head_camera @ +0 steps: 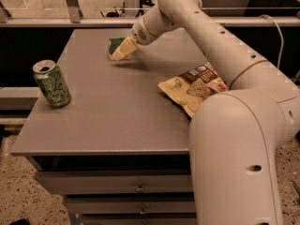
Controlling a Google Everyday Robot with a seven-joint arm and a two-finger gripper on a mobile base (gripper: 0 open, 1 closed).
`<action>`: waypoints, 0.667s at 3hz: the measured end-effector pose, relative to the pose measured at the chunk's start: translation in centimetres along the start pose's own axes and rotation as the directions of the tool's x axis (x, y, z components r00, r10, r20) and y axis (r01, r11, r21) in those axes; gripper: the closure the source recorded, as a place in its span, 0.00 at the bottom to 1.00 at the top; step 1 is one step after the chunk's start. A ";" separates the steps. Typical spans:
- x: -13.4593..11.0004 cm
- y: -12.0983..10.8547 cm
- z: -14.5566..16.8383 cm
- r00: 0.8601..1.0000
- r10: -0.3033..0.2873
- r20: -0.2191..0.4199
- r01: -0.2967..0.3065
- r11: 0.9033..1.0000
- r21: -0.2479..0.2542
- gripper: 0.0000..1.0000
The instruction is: Pick sponge
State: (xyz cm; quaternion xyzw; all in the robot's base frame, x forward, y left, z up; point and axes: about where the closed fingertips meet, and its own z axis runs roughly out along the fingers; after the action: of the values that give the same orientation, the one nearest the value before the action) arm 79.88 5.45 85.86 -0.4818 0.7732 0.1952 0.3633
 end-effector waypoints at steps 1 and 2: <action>0.3 -0.2 0.7 1.000 0.008 0.012 -0.008 1.000 0.003 0.57; 0.5 0.0 1.2 1.000 0.007 0.029 -0.007 1.000 -0.002 0.80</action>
Offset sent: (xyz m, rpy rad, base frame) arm 0.0011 0.0023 -0.0119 0.0494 -0.0249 -0.0039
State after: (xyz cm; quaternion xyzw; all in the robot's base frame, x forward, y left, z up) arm 80.18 5.96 84.67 -0.4766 0.7694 0.2041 0.3732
